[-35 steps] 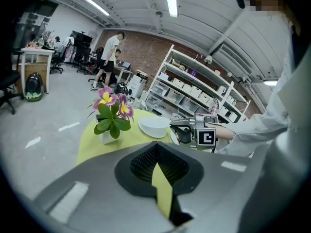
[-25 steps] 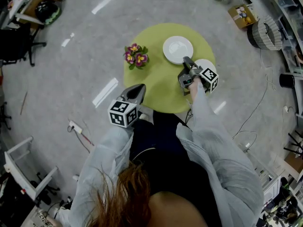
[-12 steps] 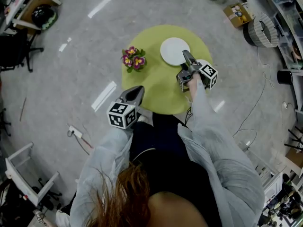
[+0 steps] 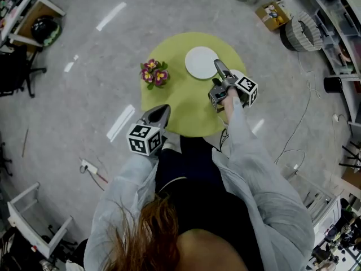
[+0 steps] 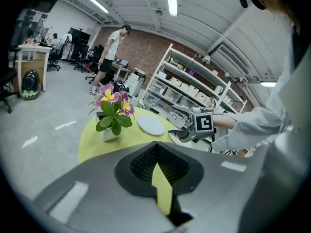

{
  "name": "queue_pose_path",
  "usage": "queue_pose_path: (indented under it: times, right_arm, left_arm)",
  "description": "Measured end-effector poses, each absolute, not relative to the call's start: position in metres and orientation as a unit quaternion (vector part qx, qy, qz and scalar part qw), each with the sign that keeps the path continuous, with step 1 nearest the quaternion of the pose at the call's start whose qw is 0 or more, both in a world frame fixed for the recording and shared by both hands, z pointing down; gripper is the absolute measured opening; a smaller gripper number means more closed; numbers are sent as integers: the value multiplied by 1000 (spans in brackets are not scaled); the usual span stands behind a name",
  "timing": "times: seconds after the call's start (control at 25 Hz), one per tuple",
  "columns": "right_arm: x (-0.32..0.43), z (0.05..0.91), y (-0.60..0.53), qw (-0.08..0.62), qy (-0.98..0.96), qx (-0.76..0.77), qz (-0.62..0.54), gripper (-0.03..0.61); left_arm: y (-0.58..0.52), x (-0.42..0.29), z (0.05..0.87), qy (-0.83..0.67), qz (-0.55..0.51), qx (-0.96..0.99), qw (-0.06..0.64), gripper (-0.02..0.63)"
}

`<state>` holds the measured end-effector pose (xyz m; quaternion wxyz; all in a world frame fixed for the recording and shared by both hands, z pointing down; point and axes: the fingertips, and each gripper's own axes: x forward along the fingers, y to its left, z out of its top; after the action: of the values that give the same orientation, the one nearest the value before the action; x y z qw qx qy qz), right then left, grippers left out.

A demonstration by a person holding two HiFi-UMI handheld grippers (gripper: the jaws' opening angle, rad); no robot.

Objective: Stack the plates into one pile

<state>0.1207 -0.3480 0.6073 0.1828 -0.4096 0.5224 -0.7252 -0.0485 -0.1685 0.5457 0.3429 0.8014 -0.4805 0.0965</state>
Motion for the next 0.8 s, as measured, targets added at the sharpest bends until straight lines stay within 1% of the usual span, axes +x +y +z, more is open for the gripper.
queue_pose_path:
  times: [0.2, 0.4, 0.6, 0.8]
  right_arm:
    - [128, 574, -332, 236, 556, -369, -706, 466]
    - [153, 556, -303, 282, 591, -340, -675, 453]
    - [179, 546, -260, 339, 580, -350, -652, 443]
    - [204, 546, -226, 379, 571, -368, -629, 433]
  left_arm:
    - [-167, -45, 540, -463, 96, 814, 338, 12]
    - [-161, -43, 528, -451, 85, 824, 332, 12]
    - [-153, -47, 520, -434, 83, 838, 320, 12]
    - [-142, -45, 524, -417, 92, 847, 318, 12]
